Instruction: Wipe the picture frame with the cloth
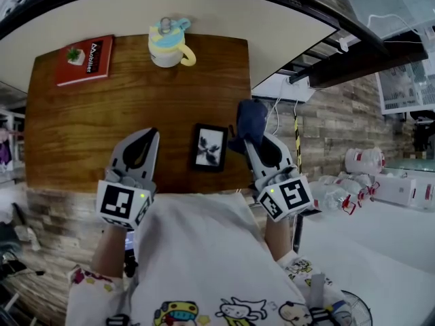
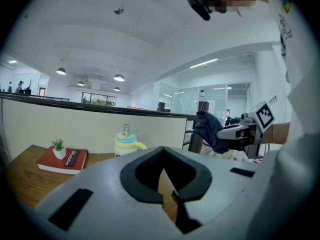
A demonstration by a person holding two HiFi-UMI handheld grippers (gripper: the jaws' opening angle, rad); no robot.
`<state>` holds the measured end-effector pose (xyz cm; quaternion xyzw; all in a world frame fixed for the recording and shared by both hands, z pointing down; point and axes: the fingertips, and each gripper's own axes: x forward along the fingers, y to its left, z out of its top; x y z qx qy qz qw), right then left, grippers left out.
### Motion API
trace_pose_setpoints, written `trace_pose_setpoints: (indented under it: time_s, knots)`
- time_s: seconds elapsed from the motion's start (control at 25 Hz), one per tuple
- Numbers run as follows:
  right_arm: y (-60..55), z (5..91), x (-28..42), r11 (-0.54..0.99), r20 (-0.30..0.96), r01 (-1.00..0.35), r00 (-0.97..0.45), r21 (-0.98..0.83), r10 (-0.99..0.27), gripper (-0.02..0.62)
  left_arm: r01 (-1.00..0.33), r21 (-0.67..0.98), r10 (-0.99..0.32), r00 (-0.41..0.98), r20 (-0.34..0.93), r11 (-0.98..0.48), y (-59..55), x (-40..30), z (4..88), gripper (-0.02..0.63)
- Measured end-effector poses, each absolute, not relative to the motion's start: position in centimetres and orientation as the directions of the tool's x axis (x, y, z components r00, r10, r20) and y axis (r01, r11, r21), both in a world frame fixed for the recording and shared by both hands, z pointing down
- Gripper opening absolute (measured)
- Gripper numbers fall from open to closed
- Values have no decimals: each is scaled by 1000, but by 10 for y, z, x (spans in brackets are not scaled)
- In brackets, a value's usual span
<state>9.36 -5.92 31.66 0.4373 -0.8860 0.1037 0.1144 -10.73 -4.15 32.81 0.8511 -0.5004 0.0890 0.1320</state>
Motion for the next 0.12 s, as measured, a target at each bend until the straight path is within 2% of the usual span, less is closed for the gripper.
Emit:
trace_pose_setpoints:
  time_s: [0.12]
  knots:
    - [-57, 319, 91, 600, 294, -796, -595, -83, -748, 67, -873, 129, -825, 487, 285, -471, -39, -107, 330, 5]
